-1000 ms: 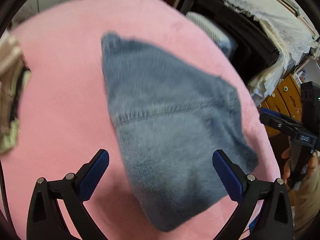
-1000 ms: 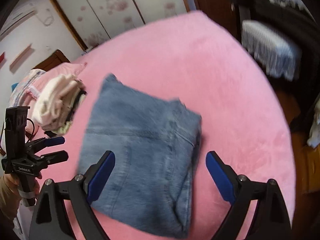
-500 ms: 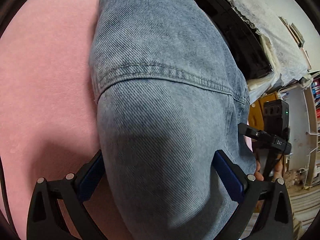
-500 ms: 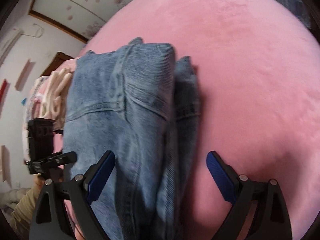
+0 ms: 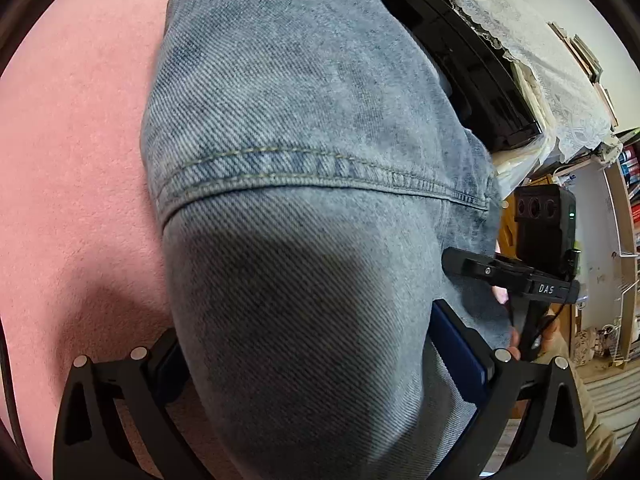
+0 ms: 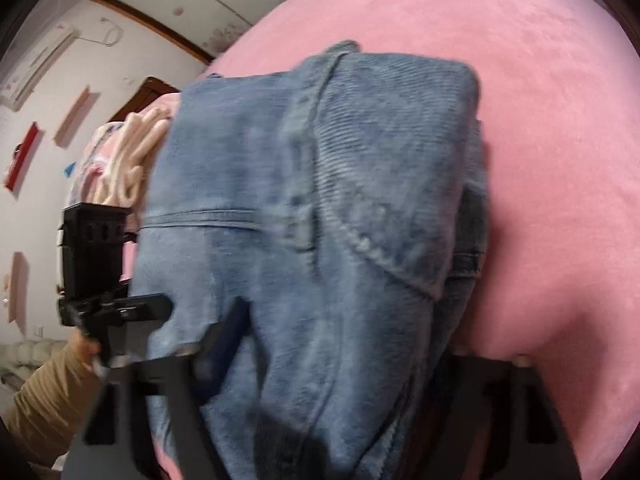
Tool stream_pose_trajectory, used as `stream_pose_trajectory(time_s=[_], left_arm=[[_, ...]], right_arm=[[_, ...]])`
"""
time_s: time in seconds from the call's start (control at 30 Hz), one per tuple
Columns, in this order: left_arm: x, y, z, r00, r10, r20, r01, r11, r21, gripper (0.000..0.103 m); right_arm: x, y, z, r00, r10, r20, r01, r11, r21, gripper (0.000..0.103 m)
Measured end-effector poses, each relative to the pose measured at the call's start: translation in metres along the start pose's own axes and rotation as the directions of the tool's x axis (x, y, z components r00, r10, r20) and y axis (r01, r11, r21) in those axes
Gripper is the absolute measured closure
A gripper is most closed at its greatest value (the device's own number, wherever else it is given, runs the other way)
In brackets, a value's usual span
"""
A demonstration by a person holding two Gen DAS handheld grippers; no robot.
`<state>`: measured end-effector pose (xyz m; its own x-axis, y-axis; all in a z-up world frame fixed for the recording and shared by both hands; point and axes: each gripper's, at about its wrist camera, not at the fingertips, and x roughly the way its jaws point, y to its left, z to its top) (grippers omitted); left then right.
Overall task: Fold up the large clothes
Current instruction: 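Carry the bundle with both grippers onto the stack of folded clothes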
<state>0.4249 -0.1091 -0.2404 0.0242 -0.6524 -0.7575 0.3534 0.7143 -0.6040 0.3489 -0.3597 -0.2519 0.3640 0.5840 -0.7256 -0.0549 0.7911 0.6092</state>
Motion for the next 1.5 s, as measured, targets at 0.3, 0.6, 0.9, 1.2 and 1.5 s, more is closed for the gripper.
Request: stream_pose_trajectory(time_s=[0.3, 0.6, 0.9, 1.2, 1.5], left_arm=[[-0.036, -0.049, -0.015, 0.996, 0.066, 0.054, -0.069, 0.996, 0.062, 0.03], [-0.116, -0.073, -0.067, 0.998, 0.063, 0.004, -0.063, 0.997, 0.047, 0.032], [-0.259, -0.068, -0.101, 0.99, 0.136, 0.031, -0.137, 0.99, 0.036, 0.032], [-0.445, -0.019, -0.026, 0.952, 0.263, 0.157, -0.275, 0.959, 0.061, 0.032], [-0.541, 0.09, 0.112, 0.9, 0.377, 0.217, -0.387, 0.922, 0.002, 0.03]], right_arm=[[-0.037, 0.036, -0.017, 0.992, -0.021, 0.121, 0.02, 1.0, 0.008, 0.071], [-0.063, 0.126, -0.069, 0.994, -0.06, 0.088, 0.062, 0.998, -0.018, 0.074], [-0.055, 0.249, -0.088, 0.997, 0.049, 0.055, -0.044, 0.995, -0.086, 0.075], [-0.003, 0.423, 0.007, 0.978, 0.187, 0.089, -0.164, 0.962, -0.217, 0.075], [0.121, 0.537, 0.151, 0.954, 0.267, 0.135, -0.233, 0.947, -0.222, 0.075]])
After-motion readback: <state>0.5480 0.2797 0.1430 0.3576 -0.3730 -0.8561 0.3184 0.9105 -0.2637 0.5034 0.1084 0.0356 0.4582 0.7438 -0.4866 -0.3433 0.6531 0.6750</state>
